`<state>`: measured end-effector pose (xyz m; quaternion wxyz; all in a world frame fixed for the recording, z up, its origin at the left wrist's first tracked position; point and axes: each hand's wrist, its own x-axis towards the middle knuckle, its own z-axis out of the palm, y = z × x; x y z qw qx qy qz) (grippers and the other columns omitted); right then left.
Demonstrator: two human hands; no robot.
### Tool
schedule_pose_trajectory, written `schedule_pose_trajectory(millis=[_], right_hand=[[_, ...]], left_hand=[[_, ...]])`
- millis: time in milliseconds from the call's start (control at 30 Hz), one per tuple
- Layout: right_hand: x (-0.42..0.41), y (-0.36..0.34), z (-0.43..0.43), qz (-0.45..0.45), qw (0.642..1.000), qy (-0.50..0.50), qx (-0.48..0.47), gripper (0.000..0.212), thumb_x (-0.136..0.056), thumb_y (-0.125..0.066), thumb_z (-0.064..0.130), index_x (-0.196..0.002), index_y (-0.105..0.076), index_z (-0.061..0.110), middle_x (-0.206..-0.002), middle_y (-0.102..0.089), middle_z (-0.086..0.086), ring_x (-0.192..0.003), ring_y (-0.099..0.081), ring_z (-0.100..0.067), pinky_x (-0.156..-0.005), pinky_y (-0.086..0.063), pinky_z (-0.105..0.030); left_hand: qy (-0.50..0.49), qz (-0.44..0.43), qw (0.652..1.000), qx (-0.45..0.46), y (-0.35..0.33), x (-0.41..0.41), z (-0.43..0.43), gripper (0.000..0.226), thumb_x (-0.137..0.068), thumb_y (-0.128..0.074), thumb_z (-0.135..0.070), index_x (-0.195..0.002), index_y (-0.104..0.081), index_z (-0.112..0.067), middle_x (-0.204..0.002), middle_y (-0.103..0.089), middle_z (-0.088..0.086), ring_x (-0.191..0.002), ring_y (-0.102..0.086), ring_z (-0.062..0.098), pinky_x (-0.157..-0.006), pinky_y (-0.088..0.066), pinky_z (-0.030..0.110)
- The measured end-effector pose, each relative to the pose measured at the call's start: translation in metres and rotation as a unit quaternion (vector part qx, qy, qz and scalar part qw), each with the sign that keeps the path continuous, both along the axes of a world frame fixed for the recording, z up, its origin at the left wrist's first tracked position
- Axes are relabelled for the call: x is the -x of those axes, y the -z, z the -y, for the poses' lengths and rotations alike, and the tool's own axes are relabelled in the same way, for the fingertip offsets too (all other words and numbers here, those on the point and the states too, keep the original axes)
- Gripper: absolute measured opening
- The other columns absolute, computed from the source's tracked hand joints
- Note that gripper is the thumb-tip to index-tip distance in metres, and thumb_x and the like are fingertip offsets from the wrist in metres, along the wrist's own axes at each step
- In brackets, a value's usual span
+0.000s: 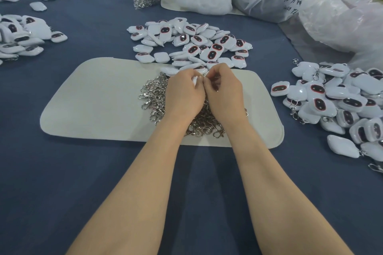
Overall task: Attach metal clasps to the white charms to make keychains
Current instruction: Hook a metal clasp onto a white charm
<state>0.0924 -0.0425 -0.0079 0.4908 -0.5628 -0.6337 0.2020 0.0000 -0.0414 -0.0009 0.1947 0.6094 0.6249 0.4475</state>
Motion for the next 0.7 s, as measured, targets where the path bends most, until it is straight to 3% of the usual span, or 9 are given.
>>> schedule_pose_trajectory(millis=[133,333,433,533,633,700], right_hand=[[-0.002,0.000,0.000,0.052,0.998,-0.011,-0.032,0.004,-0.088,-0.056,0.003,-0.086,-0.053,0.005,-0.085,-0.059,-0.008,-0.080,-0.053,-0.023,-0.070,-0.042,-0.029],[-0.005,0.001,0.000,0.055,0.997,0.015,-0.057,0.005,-0.088,-0.055,0.001,-0.085,-0.052,0.005,-0.082,-0.057,-0.006,-0.078,-0.052,-0.023,-0.067,-0.038,-0.023],[-0.008,0.002,-0.002,0.029,0.998,0.049,-0.042,0.012,-0.089,-0.055,0.004,-0.084,-0.049,0.013,-0.079,-0.056,-0.002,-0.073,-0.052,-0.020,-0.065,-0.037,-0.022],[-0.010,0.003,-0.004,0.015,0.997,0.067,-0.034,0.010,-0.088,-0.054,0.005,-0.084,-0.049,0.013,-0.078,-0.058,-0.005,-0.070,-0.052,-0.019,-0.062,-0.036,-0.021],[-0.009,0.004,-0.005,0.014,0.997,0.070,-0.027,0.010,-0.088,-0.054,0.006,-0.084,-0.049,0.013,-0.079,-0.057,-0.002,-0.070,-0.051,-0.017,-0.060,-0.034,-0.016],[-0.009,0.004,-0.005,0.014,0.997,0.070,-0.024,0.010,-0.088,-0.054,0.006,-0.084,-0.049,0.014,-0.078,-0.056,0.000,-0.070,-0.050,-0.015,-0.059,-0.035,-0.012]], left_hand=[[0.021,0.023,0.999,0.011,-0.002,0.002,0.000,0.019,-0.092,-0.052,-0.014,-0.089,-0.071,-0.011,-0.076,-0.057,-0.003,-0.072,-0.051,0.014,-0.058,-0.029,0.018],[0.046,0.077,0.995,0.053,-0.005,0.003,0.000,0.018,-0.090,-0.056,-0.020,-0.085,-0.068,-0.008,-0.068,-0.060,0.000,-0.063,-0.052,0.017,-0.061,-0.041,0.027],[0.044,0.180,0.976,0.114,-0.010,0.002,0.003,0.018,-0.084,-0.063,-0.033,-0.090,-0.048,-0.022,-0.079,-0.066,0.002,-0.052,-0.061,0.010,-0.054,-0.052,0.028],[0.044,0.285,0.948,0.133,-0.015,0.003,0.004,0.025,-0.085,-0.058,-0.035,-0.088,-0.036,-0.022,-0.091,-0.063,0.008,-0.044,-0.059,0.006,-0.043,-0.047,0.021],[0.044,0.321,0.938,0.124,-0.018,0.004,0.002,0.015,-0.089,-0.051,-0.026,-0.088,-0.037,-0.020,-0.087,-0.057,0.005,-0.054,-0.057,0.009,-0.045,-0.049,0.022],[0.049,0.312,0.938,0.142,-0.017,0.005,0.000,0.010,-0.090,-0.048,-0.021,-0.088,-0.038,-0.020,-0.088,-0.052,0.001,-0.067,-0.055,0.011,-0.055,-0.051,0.026]])
